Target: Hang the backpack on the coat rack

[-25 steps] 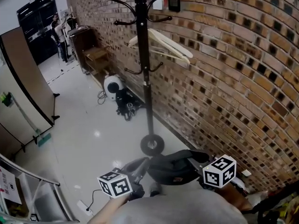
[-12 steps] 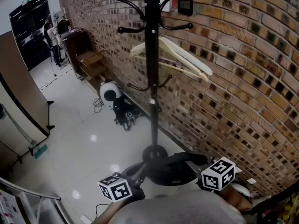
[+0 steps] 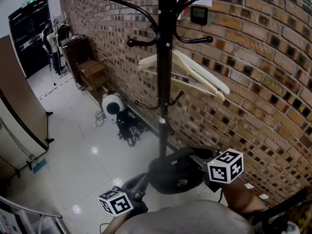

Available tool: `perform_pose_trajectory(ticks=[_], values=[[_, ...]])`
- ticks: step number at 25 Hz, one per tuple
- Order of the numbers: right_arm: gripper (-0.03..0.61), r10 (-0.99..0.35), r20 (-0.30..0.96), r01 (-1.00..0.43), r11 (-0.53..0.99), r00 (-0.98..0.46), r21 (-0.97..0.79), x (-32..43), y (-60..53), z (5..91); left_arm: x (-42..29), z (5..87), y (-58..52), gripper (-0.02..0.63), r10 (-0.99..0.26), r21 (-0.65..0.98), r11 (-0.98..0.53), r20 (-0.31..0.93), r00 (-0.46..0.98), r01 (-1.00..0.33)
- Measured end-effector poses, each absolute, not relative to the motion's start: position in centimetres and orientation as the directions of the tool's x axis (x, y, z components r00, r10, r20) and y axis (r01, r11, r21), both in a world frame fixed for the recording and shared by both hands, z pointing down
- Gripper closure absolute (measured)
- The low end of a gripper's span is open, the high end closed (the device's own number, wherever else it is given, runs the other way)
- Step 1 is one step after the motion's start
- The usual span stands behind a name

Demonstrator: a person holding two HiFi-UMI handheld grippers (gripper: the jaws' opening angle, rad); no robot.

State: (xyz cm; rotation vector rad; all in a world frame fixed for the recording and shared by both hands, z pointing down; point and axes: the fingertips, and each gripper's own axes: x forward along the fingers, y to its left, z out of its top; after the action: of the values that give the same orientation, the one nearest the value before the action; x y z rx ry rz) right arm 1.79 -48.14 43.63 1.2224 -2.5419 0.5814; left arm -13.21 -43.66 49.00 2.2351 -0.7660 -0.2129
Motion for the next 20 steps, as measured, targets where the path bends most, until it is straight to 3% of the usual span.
perform_pose_trajectory(ticks=[10, 20], values=[[0.543, -0.690, 0.346, -0.772, 0.567, -0.636, -0.289, 1.8, -56.7, 41.6, -15.1, 51.6, -45.7, 0.611, -0.625, 0.757, -0.461, 0.094, 0.775, -0.463], [0.543, -0.701, 0.378, -0.795, 0.502, -0.604, -0.340, 2.6, -62.7, 45.3, -15.6, 53.1, -46.2, 0.611, -0.625, 0.768, -0.429, 0.129, 0.770, -0.476]])
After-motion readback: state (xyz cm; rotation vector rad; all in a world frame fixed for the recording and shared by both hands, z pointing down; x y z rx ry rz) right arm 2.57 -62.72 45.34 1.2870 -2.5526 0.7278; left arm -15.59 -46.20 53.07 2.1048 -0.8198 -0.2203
